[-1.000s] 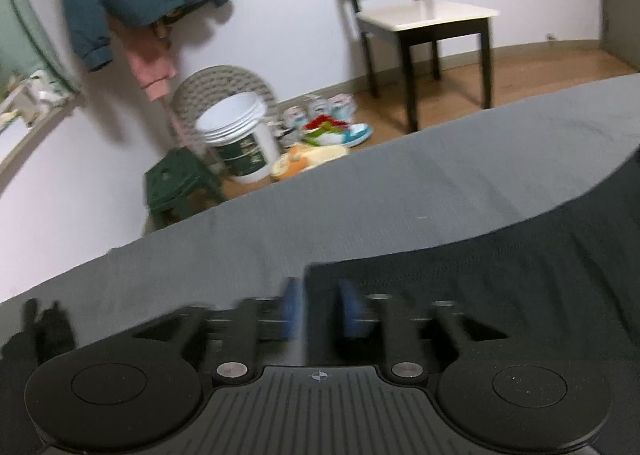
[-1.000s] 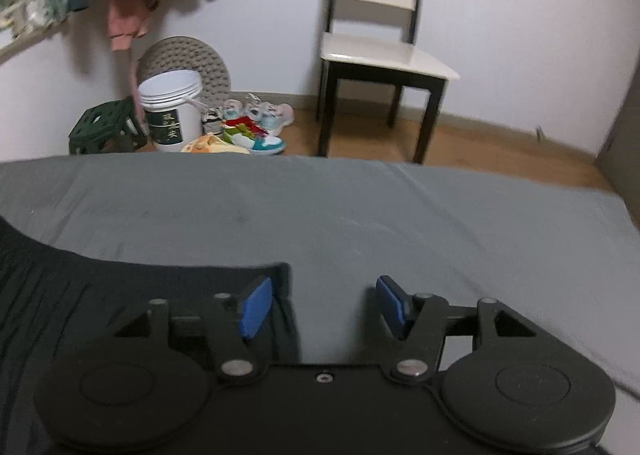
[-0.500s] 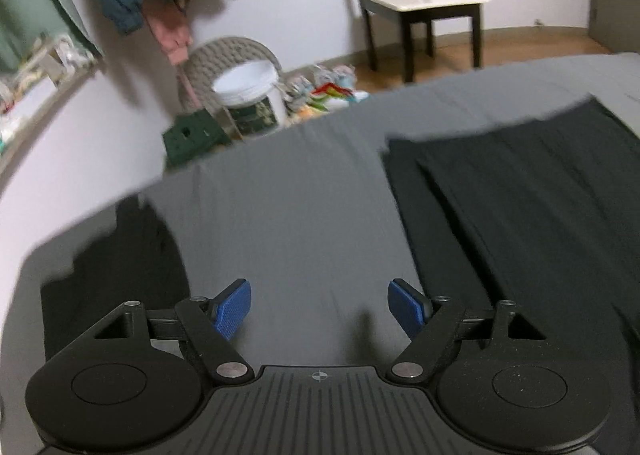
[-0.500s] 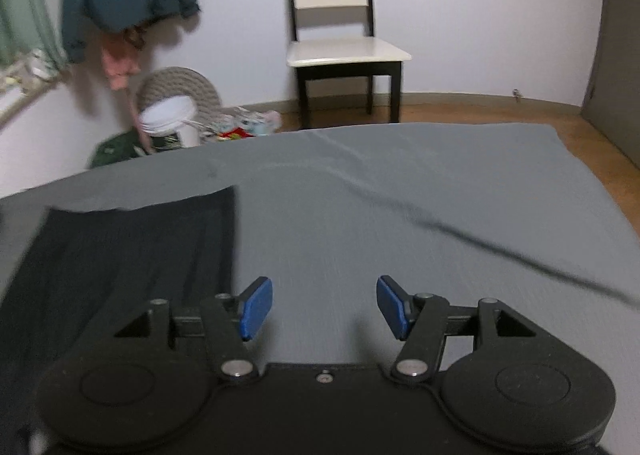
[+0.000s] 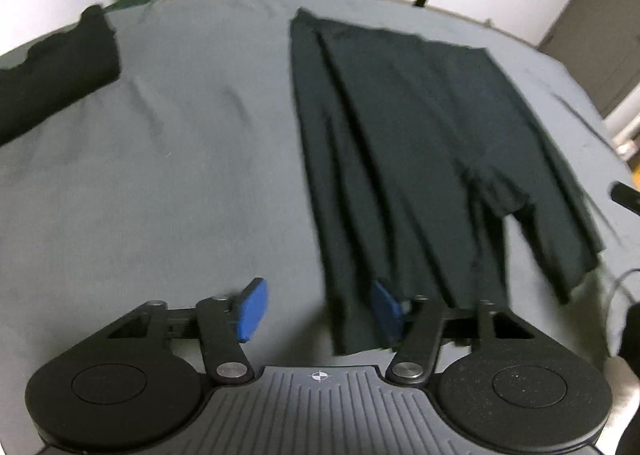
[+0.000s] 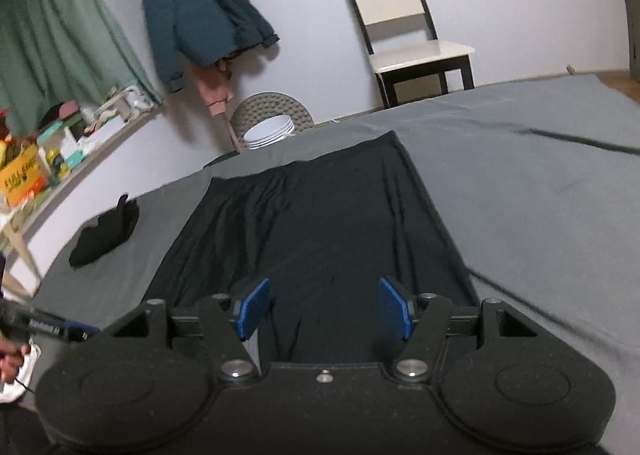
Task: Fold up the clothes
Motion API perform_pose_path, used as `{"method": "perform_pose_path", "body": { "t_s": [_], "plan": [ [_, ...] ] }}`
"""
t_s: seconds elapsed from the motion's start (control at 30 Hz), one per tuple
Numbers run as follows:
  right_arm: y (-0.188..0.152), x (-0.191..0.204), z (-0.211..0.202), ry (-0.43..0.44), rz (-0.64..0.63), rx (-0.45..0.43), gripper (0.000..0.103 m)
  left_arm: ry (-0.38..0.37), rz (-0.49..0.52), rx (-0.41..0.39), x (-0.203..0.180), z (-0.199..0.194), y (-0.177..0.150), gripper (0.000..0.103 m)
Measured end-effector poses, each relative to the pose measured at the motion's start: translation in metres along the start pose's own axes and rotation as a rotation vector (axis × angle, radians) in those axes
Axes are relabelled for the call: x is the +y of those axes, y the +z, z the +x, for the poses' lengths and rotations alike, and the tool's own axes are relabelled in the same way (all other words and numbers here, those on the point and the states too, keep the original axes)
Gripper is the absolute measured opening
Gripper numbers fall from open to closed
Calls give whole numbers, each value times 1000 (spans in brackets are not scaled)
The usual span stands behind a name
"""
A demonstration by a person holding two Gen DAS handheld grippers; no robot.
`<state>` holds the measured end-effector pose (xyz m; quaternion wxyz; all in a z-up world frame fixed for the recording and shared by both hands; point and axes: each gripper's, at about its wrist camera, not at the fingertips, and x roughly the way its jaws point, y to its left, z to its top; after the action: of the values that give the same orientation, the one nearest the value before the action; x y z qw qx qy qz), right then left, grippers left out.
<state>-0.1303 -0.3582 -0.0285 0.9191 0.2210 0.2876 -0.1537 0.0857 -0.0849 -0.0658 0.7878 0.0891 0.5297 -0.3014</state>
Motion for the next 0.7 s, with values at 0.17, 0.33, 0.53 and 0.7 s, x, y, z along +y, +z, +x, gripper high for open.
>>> {"method": "perform_pose_path", "body": {
  "t_s": [0.17,0.33,0.53,0.7],
  "plan": [
    [-10,8,-1,15,-65,-3,60,-17,-32,16,-6,11,-8,53],
    [-20,7,0,41,-41,12,60,54,-7,20,-13,18,-14,33],
    [-26,3,3,42,-29,31,61,7,-81,8,-3,9,-17,1],
    [-28,1,4,42,-19,43,62,8,-120,-4,-2,10,-21,0]
  ]
}}
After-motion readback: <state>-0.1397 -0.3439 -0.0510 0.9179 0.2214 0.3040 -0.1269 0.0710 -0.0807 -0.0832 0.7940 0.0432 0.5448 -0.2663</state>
